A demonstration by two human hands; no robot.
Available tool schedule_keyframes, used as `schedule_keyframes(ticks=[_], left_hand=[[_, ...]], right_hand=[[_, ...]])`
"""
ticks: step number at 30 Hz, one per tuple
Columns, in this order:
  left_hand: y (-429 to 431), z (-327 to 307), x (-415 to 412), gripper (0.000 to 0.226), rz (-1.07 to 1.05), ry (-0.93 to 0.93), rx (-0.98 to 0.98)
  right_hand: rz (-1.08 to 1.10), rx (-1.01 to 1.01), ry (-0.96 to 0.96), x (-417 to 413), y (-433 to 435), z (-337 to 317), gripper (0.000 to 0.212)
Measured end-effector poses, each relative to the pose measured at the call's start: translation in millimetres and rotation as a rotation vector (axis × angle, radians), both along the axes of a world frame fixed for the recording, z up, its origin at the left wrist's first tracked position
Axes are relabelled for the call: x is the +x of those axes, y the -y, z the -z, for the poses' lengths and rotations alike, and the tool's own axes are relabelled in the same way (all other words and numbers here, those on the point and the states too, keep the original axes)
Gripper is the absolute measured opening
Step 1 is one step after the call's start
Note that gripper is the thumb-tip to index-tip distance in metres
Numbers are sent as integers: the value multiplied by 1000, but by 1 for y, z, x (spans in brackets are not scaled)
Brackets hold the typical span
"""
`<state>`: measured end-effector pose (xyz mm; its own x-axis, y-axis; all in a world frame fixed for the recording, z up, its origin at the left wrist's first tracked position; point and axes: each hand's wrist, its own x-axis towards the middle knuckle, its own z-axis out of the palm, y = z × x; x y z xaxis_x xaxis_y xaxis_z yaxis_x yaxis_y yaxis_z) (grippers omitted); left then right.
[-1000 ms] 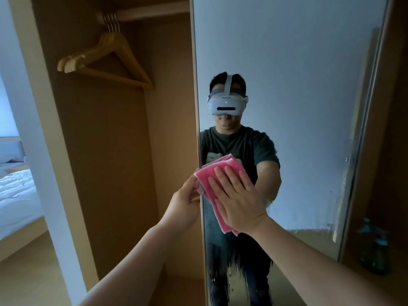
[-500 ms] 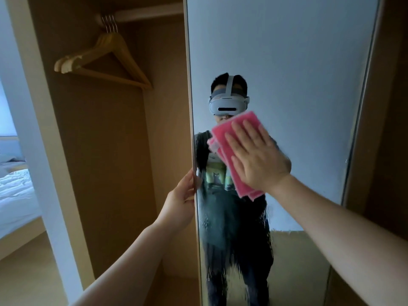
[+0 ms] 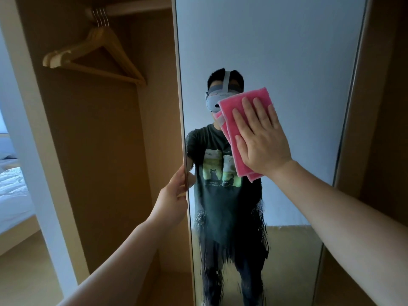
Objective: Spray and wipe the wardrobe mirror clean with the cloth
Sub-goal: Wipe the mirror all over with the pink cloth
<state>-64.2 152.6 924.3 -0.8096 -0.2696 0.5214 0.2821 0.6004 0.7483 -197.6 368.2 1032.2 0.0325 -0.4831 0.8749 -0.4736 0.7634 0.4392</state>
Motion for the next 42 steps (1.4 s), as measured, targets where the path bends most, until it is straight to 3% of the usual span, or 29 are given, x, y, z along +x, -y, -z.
schedule_keyframes(ticks=[6, 13, 19, 33, 42], left_hand=[[-4, -2, 4, 98, -16, 7, -8], [-8, -4, 5, 87, -60, 15, -60], [-14, -6, 8, 80, -68, 26, -57], [-18, -10, 12, 80, -78, 35, -56], [-18, -10, 13, 77, -94, 26, -83]], right_hand=[[-16, -21, 56, -3, -8, 41, 57], [-7, 73, 26, -6, -29, 114, 57], [-19, 80, 43, -9, -34, 129, 56], [-25, 215, -45, -22, -60, 100, 56], [24, 131, -4, -38, -102, 26, 61]])
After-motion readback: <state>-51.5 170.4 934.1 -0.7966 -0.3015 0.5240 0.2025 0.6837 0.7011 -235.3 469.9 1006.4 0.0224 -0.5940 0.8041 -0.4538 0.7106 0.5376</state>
